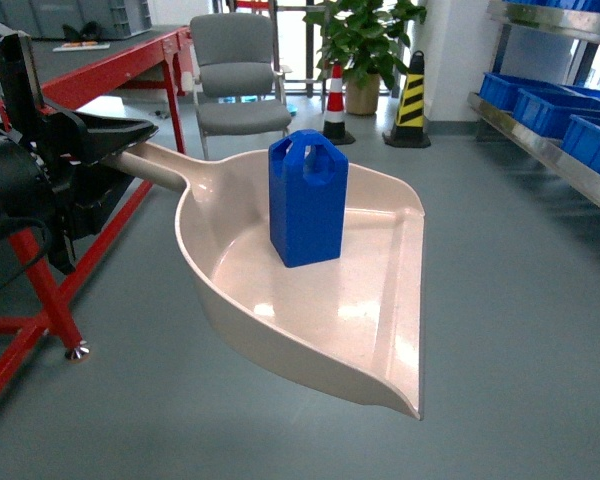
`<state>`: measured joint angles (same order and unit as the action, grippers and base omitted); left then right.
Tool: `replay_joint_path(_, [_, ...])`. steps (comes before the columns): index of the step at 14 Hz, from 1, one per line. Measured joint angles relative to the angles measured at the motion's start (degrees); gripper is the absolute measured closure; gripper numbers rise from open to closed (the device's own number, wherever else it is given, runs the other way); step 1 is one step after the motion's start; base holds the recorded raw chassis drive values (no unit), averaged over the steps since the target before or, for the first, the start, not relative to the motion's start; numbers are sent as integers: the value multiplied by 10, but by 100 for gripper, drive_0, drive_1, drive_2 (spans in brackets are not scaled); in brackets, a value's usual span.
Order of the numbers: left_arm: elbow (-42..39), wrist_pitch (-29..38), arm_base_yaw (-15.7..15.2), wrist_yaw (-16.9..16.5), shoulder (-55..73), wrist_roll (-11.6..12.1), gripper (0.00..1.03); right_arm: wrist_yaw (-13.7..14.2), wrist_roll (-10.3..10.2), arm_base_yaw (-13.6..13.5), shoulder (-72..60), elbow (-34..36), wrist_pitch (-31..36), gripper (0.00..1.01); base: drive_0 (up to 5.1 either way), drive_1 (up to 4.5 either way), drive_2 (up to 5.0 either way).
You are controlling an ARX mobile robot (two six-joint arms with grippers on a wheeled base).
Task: Place part in tray to right shelf
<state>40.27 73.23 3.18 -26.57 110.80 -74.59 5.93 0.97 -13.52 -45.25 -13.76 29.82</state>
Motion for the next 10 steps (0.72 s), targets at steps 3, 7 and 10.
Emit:
replay_joint_path(3, [0,1,0,0,0,0,87,0,0,0,0,0,-2,3,2,436,-431])
replay_joint_path(7, [0,0,0,1,0,0,87,0,0,0,0,0,0,3,2,436,-431])
replay_joint_path(10, [0,1,0,0,0,0,87,0,0,0,0,0,0,3,4,438,-429])
